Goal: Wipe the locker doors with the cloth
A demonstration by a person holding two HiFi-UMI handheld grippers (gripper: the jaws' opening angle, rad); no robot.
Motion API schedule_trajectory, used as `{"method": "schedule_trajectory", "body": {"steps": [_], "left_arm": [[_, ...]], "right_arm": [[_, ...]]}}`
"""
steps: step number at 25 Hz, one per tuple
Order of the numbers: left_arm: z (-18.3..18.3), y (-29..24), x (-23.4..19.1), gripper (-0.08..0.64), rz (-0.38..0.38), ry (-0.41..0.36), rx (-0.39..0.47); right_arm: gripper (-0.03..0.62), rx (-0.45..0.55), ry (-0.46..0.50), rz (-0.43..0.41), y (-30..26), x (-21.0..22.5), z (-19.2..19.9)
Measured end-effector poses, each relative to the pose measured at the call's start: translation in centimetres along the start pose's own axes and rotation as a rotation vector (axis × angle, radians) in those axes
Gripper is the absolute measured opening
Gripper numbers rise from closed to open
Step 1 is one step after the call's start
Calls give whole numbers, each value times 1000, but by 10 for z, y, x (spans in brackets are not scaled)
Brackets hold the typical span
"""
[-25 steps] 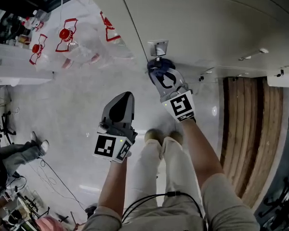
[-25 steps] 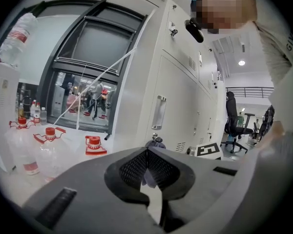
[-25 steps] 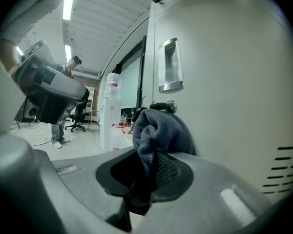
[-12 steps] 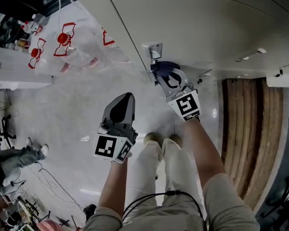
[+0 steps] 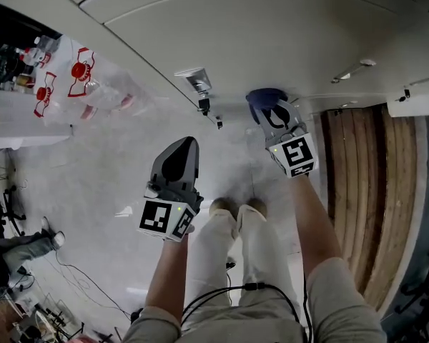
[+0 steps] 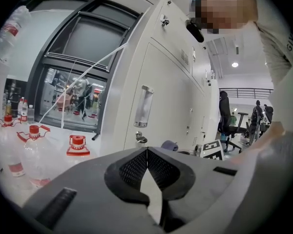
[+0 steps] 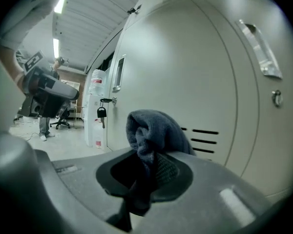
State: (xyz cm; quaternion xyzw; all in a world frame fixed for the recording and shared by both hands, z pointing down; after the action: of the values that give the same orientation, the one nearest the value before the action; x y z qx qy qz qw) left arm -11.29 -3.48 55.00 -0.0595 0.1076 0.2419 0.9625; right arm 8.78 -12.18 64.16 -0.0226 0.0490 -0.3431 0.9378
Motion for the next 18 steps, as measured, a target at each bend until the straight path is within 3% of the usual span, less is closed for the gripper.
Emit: {"method": "schedule_trajectory", "body": {"steps": [18], "left_arm": [[1, -12, 16, -2, 51, -18, -12]], "right_arm": [[52, -51, -31, 161, 42, 54, 11]]}}
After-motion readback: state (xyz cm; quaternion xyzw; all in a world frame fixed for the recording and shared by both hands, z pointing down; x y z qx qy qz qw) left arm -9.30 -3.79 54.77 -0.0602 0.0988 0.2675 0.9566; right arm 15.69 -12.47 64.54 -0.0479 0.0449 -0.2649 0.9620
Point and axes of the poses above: the fingertips, and each gripper's own axes: y backward along the fingers, x to its right, z out of its underside, the point moved 6 cm from there along y, backward along the fingers, and after that the axes turned 9 degrees about x, right-handed, at the moved point
